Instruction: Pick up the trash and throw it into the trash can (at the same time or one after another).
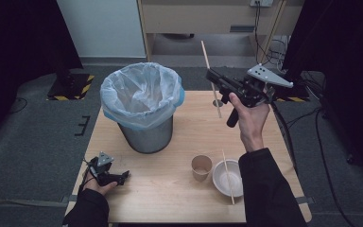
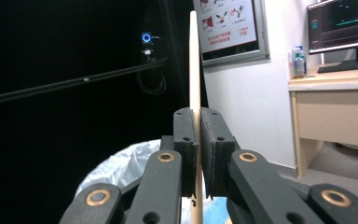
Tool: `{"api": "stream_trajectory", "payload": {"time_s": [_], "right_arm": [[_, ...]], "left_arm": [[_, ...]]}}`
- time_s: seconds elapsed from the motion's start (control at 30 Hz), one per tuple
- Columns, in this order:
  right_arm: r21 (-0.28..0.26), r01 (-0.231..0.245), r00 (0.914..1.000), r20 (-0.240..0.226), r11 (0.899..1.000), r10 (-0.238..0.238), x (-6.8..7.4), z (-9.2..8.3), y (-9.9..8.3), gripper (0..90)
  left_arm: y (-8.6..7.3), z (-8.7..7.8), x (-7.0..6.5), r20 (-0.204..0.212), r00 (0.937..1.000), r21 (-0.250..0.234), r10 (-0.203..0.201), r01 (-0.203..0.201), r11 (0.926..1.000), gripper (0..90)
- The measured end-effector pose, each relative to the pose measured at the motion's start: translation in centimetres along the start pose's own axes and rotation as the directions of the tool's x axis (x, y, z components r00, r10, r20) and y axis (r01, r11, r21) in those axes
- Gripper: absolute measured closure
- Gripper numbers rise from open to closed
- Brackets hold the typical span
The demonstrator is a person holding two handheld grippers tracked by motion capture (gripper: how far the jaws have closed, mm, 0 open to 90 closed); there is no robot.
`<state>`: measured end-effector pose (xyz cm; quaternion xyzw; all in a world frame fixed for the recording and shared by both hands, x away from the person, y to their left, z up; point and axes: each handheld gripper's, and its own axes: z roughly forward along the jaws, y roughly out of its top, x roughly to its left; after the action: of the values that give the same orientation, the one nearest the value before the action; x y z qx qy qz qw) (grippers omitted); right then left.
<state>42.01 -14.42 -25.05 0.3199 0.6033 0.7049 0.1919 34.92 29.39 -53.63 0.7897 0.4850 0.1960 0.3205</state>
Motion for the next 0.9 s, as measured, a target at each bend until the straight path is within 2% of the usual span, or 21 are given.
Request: {"api": "stream_trajectory", "payload": {"time_s": [0.5,0.77,0.9], "right_arm": [[-0.007,0.021,0.9990,-0.039,1.000,-0.021,1.7,4.6,1.0,86.0],[-0.026,0.006,0.9979,-0.064,1.000,-0.007,2.3,6.7,1.2,86.0],[-0.027,0.016,0.9978,-0.064,1.000,-0.018,2.6,7.6,1.4,86.0]], "left_arm": [[0.0,0.0,0.0,-0.001,1.0000,-0.002,-0.001,0.001,1.0000,0.0],[0.0,0.0,0.0,-0.001,1.0000,-0.002,-0.001,0.001,1.0000,0.0],[0.0,0.0,0.0,-0.001,1.0000,-0.002,-0.001,0.001,1.0000,0.0]]}}
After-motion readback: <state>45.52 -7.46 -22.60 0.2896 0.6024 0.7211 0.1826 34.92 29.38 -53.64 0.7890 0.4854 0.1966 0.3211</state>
